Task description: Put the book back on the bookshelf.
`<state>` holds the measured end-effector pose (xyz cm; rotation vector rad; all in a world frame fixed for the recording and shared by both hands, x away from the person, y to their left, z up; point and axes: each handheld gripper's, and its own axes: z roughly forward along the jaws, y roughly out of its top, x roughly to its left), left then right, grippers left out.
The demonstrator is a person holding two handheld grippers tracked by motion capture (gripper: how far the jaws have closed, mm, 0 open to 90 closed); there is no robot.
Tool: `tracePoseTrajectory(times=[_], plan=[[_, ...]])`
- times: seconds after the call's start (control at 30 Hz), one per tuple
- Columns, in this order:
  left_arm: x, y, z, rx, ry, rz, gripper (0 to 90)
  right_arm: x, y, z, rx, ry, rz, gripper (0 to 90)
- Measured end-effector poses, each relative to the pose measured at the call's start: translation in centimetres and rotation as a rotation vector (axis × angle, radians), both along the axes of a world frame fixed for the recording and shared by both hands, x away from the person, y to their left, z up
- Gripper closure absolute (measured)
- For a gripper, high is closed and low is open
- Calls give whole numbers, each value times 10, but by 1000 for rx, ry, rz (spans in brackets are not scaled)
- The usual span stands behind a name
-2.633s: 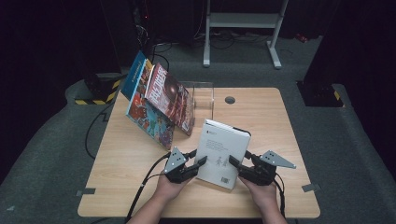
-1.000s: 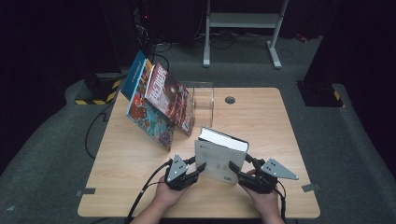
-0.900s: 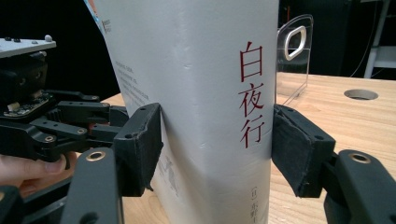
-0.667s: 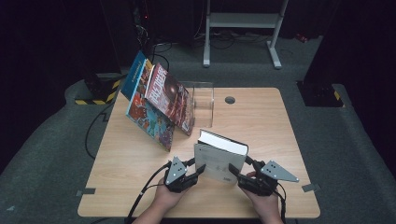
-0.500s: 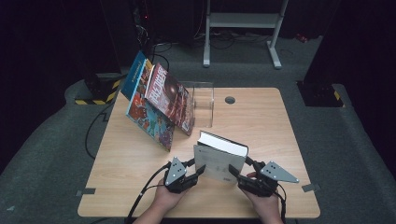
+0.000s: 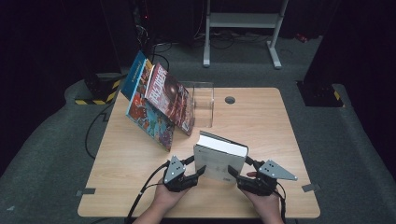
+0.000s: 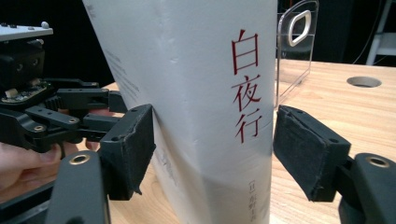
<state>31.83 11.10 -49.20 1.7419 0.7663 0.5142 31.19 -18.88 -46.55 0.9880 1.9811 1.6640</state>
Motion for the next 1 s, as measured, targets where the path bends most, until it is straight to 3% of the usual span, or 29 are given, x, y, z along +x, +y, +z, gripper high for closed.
tracePoseTrajectory(times=[0.57,0.83,1.0], plan=[[0,5,-4,11,16,39,388,8,11,11,-3,-62,37,274],[2,16,-7,79,28,108,380,11,12,10,4,-78,46,291],[8,27,-7,148,71,166,364,9,10,10,-9,-98,54,359]])
